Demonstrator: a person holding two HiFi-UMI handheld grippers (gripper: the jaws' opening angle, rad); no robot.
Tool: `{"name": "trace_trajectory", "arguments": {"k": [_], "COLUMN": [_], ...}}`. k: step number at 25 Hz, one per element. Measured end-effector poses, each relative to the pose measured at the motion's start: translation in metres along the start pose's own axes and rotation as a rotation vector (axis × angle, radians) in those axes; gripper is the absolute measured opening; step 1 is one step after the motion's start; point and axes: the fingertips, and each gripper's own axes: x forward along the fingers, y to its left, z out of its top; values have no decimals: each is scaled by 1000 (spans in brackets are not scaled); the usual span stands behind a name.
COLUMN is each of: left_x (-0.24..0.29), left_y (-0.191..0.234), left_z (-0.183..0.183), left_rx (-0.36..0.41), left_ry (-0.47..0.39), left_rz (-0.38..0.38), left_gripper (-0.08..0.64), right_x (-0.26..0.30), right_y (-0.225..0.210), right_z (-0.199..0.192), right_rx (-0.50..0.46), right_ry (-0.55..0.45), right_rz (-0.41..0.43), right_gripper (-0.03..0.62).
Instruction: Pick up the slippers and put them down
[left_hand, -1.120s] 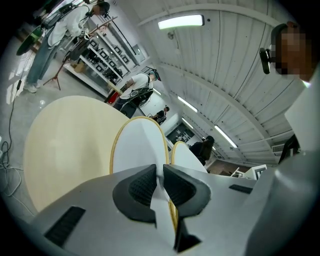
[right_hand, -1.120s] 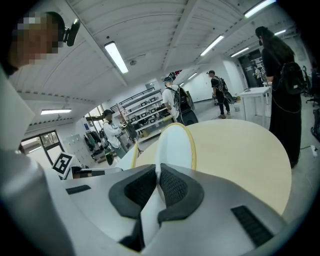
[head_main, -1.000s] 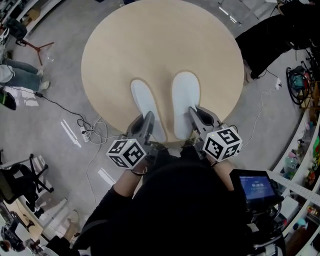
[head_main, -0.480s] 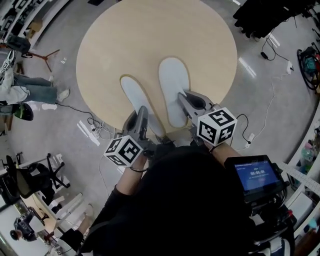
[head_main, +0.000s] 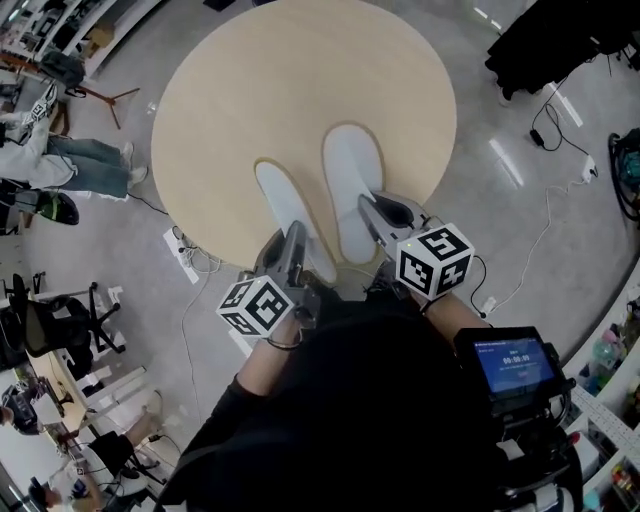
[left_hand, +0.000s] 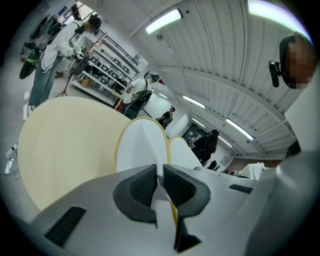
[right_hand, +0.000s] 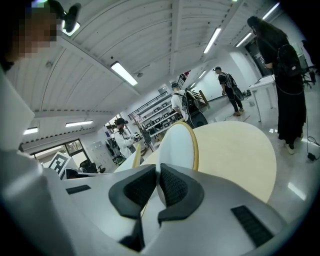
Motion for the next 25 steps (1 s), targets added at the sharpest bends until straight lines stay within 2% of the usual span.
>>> {"name": "trace_trajectory", "arguments": {"k": [4,10,14,21,23,25], "left_x": [9,21,50,113,138,166], "left_y": [-12,-9,-17,-31,-30,-18], "left_z": [-10,-8,-15,-25,-14,15], "left_rx": [-9,-33,-74,-84,-89,-113], "left_ry": [13,11,36,90,93,81], "left_rz": [7,2,-30,-101,-98,-77], "left_gripper": [38,38,38,38,38,38], "right_x": [-9,-9,-14,-16,-4,27], "right_y": [-16,-18,-30,-79,-101,-124], "right_z": [7,5,13,25,39,63], "right_rx": [-5,12,1,-7,0,15], "right_ry": [1,8,15,29,37,57], "right_rz": [2,-1,-17,-80,-89,-94], "right_gripper": [34,34,32,32,34,34]}}
